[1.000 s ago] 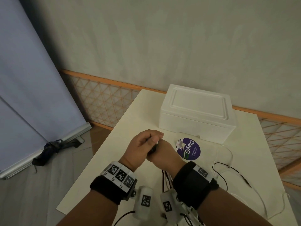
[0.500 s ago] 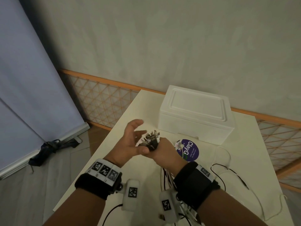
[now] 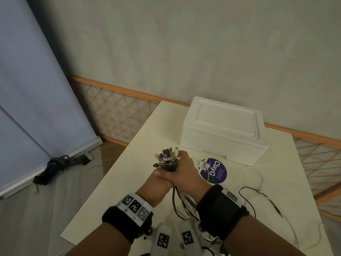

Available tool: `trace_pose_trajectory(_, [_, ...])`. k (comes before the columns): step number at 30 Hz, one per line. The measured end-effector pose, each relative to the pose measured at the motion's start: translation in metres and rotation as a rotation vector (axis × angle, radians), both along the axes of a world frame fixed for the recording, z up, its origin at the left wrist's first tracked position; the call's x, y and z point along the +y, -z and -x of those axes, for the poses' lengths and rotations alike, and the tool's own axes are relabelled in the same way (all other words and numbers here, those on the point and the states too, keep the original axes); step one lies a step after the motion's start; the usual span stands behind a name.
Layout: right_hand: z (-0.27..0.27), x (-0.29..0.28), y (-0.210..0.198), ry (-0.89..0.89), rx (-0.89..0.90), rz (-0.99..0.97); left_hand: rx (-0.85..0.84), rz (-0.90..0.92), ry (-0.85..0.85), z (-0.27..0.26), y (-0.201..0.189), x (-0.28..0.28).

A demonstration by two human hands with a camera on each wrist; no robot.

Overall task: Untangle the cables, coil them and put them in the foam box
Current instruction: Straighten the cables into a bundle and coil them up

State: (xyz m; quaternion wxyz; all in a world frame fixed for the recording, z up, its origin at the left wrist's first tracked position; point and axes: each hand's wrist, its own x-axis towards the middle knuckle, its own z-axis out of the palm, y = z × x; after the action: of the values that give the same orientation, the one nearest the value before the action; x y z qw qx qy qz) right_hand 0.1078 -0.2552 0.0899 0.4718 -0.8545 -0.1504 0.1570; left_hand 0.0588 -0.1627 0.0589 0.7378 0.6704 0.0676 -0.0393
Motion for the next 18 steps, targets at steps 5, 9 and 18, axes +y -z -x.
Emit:
trace_pose_trajectory(5, [0.004,-0.003,-0.009,-0.024,-0.054,-0.005,0.041,0.132,-0.063,0.001,0.003,-0.009])
trace_pose_trajectory(9, [0.003,-0.003,0.000,-0.118,-0.062,0.025,-0.016,0.060,-0.102,0.002,0.000,-0.007])
trace_pose_trajectory(18, [-0.006,-0.015,-0.022,-0.340,-0.323,-0.069,-0.046,-0.237,-0.197,-0.011,0.002,-0.007])
